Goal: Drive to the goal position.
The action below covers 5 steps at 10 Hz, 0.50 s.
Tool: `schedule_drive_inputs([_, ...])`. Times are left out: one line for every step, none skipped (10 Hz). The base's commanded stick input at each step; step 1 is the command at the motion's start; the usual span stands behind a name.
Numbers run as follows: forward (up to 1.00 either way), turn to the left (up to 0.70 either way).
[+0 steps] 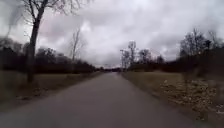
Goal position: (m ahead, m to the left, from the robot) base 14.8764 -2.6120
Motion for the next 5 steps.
schedule_drive_inputs([0.85,0.0])
schedule_drive_inputs([0.85,0.0])
schedule_drive_inputs([0.85,0.0])
schedule_drive_inputs([0.85,0.0])
schedule_drive_inputs([0.85,0.0])
